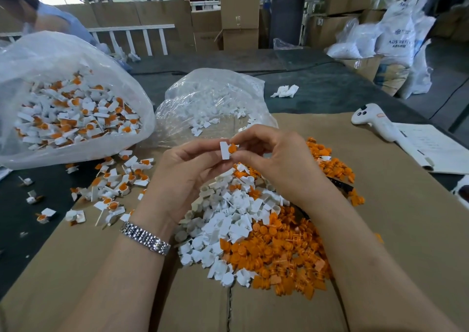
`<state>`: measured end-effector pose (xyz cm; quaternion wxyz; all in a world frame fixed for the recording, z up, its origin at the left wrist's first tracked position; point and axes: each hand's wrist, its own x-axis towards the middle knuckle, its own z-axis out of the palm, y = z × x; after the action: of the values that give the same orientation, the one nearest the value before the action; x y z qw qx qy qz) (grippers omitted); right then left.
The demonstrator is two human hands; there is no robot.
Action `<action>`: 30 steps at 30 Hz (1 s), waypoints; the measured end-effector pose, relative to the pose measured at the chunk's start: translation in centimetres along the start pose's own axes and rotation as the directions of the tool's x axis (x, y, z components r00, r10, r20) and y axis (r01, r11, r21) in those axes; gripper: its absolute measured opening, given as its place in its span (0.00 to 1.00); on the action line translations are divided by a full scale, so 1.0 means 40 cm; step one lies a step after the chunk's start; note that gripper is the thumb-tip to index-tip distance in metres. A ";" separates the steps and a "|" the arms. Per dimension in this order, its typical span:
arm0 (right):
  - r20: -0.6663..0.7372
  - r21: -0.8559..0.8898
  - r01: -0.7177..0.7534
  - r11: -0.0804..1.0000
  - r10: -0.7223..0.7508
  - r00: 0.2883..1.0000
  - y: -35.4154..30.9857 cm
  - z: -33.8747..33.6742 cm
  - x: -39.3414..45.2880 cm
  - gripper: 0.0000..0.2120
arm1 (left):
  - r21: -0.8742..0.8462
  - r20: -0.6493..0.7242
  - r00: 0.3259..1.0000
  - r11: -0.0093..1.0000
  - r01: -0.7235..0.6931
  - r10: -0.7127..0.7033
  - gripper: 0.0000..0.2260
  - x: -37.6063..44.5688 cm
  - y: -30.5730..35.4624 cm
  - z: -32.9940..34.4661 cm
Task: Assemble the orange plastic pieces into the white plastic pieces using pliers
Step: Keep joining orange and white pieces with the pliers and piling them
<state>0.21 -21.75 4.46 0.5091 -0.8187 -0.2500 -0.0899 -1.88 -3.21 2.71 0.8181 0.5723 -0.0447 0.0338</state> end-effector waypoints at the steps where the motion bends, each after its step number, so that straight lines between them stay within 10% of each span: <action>1: -0.003 -0.001 0.003 1.000 -0.003 1.000 0.000 0.001 0.000 0.09 | -0.011 0.003 1.000 1.000 0.009 -0.009 0.07 0.000 0.000 -0.002; 15: 0.028 -0.248 0.028 0.968 -0.021 0.999 0.010 0.007 0.006 0.11 | -0.021 -0.075 0.990 0.993 0.114 -0.115 0.04 0.008 -0.009 -0.006; 23: -0.048 -0.768 -0.352 0.534 0.500 0.865 0.062 -0.062 0.002 0.23 | -0.054 -0.169 0.976 0.990 0.131 -0.138 0.05 0.018 -0.011 -0.014; 30: -0.032 -0.780 -0.319 0.538 0.475 0.880 0.054 -0.053 -0.005 0.19 | -0.123 -0.212 0.963 0.982 0.143 -0.167 0.14 0.018 -0.013 -0.012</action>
<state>1.34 -24.45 3.66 0.0950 -0.9946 -0.0406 0.0070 -1.08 -2.92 2.16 0.8476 0.5221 0.0898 0.0306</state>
